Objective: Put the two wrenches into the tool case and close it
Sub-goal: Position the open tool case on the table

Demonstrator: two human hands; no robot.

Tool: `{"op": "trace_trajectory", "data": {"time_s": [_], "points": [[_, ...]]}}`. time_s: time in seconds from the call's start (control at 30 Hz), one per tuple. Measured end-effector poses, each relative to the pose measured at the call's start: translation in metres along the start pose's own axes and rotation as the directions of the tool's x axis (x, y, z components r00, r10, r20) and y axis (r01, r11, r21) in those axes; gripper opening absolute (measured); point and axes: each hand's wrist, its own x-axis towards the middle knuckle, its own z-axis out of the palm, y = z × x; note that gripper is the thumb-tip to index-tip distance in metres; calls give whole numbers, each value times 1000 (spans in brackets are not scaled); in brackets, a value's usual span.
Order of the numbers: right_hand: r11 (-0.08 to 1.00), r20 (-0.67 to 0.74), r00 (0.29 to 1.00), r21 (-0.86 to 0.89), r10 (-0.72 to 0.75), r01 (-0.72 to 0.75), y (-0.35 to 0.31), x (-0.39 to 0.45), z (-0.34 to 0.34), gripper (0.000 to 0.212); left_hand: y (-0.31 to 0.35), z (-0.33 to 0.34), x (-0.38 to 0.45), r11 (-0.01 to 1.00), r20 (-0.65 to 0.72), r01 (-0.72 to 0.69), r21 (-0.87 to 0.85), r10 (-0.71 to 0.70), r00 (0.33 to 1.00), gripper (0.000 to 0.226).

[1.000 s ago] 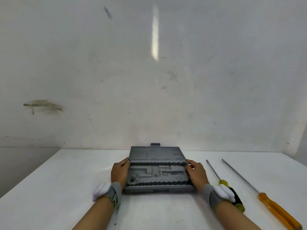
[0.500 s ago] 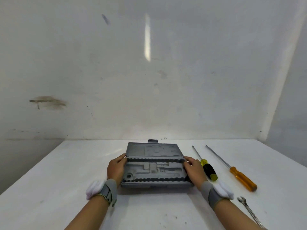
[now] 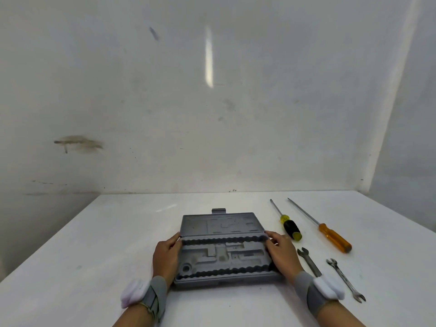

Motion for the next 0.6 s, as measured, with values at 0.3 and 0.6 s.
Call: {"op": "trace_trajectory", "data": {"time_s": [0.3, 0.6], "points": [[991, -2, 998, -120, 55, -55, 7, -8, 1, 38, -3, 1, -2, 981, 41, -64, 184, 57, 998, 31], [984, 0, 998, -171, 58, -57, 9, -6, 1, 38, -3, 0, -2, 965, 69, -72, 254, 56, 996, 33]]}}
